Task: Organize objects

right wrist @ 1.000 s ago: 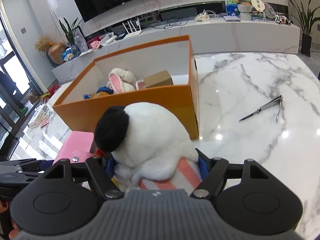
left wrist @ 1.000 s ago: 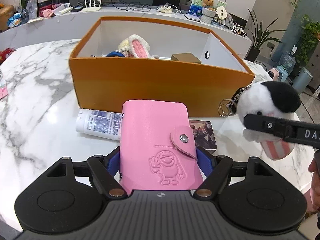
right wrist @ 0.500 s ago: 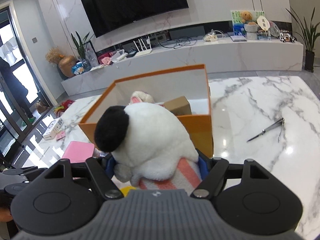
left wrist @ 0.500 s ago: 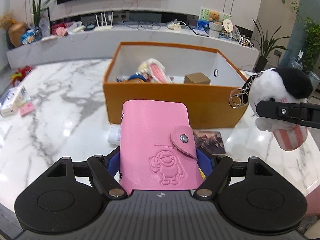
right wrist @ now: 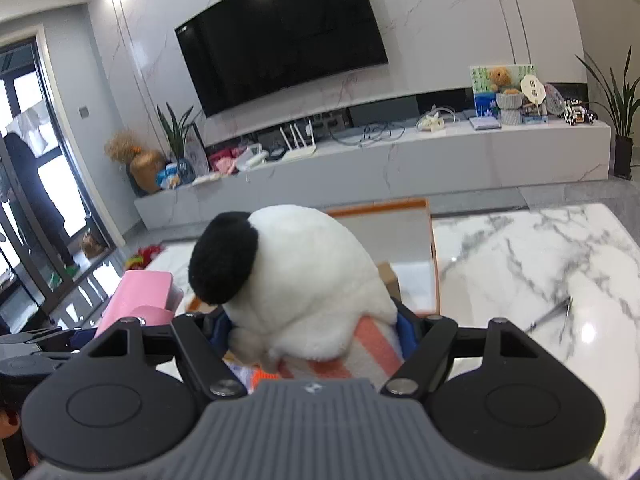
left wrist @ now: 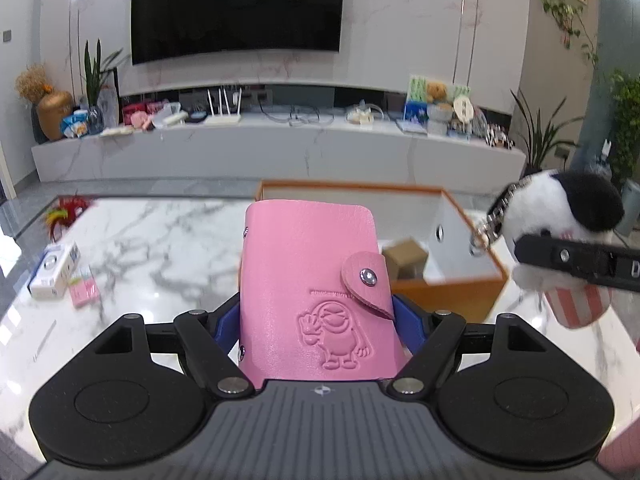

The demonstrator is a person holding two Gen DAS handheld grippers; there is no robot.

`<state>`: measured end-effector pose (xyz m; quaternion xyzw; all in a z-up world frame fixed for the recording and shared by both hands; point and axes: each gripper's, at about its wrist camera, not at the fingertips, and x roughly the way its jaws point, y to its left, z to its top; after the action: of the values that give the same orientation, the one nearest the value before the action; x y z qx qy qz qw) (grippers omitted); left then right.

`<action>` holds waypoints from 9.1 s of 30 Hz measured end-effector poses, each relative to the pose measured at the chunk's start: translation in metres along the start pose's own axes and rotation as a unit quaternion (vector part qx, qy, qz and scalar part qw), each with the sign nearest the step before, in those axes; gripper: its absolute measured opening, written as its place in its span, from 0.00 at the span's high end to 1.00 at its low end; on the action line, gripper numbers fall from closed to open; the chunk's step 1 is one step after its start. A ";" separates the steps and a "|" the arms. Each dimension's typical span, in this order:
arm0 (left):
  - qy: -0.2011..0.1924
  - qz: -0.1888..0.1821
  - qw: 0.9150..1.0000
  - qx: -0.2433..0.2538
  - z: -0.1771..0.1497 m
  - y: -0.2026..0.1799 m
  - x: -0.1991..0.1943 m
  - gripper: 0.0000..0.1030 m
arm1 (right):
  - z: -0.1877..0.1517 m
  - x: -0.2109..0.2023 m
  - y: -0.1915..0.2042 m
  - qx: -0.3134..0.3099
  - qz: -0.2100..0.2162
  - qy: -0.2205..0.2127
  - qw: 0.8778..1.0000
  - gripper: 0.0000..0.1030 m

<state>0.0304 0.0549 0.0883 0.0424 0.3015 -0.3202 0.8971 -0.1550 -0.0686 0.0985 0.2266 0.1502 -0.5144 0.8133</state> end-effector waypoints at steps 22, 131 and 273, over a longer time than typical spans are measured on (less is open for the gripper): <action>0.010 -0.016 0.999 -0.050 0.049 0.011 0.123 0.13 | 0.034 0.126 -0.030 0.034 0.016 0.020 0.999 0.26; 0.158 -0.020 0.984 -0.083 0.046 0.002 0.169 0.09 | -0.010 0.205 0.013 -0.079 -0.100 0.140 0.982 0.05; 0.068 -0.097 0.993 -0.009 -0.063 -0.015 0.099 0.46 | -0.124 0.111 0.041 -0.187 0.086 0.242 0.948 0.45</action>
<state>0.0497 0.0062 -0.0174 0.0260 0.3672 -0.3994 0.8396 -0.0717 -0.0743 -0.0512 0.1996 0.4158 -0.3350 0.8216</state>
